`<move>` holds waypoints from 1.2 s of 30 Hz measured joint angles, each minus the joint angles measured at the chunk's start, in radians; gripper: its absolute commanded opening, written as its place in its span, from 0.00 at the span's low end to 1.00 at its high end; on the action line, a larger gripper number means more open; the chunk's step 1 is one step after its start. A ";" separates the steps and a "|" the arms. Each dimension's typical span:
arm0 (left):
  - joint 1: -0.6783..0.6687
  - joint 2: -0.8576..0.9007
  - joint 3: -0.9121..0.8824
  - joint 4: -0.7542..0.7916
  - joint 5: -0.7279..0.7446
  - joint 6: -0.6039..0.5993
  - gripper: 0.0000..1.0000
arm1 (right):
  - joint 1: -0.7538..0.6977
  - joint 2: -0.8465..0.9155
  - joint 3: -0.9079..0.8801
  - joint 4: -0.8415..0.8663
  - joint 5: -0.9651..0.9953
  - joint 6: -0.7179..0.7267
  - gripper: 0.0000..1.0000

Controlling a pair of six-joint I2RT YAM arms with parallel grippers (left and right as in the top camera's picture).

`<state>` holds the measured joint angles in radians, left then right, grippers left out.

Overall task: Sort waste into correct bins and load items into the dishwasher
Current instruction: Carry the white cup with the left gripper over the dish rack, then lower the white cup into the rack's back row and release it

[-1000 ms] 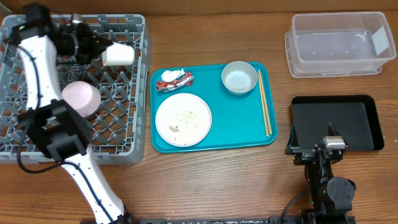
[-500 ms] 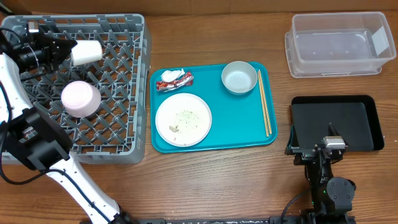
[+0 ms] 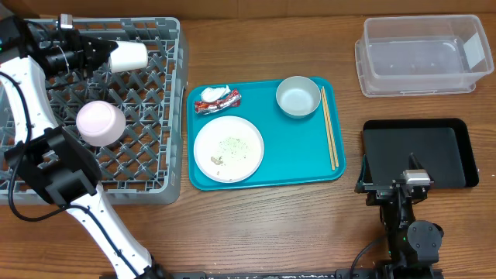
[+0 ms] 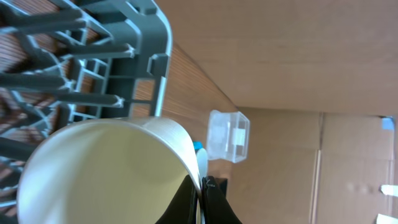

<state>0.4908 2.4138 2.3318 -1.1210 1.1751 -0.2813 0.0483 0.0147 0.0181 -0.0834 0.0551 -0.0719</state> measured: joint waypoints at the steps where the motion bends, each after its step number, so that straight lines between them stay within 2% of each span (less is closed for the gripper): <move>1: 0.001 0.001 0.000 0.007 -0.013 -0.001 0.04 | 0.000 0.000 0.000 0.000 0.000 0.000 1.00; 10: -0.001 0.005 -0.047 0.166 -0.069 -0.061 0.04 | 0.000 0.000 0.000 0.000 0.000 0.000 1.00; 20: -0.040 0.006 -0.203 0.374 0.004 -0.169 0.04 | 0.000 0.000 0.000 0.000 0.000 0.000 1.00; 28: -0.038 0.006 -0.211 0.370 0.016 -0.200 0.04 | 0.000 0.000 0.000 0.000 0.000 0.000 1.00; 35: -0.032 -0.009 -0.203 0.247 -0.026 -0.199 0.04 | 0.000 0.000 0.000 0.000 0.000 -0.001 1.00; 36: -0.031 -0.014 -0.202 0.232 -0.040 -0.200 0.07 | 0.000 0.000 0.000 0.000 0.000 0.000 1.00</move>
<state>0.4603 2.3997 2.1296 -0.8890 1.1355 -0.4808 0.0483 0.0147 0.0181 -0.0837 0.0547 -0.0719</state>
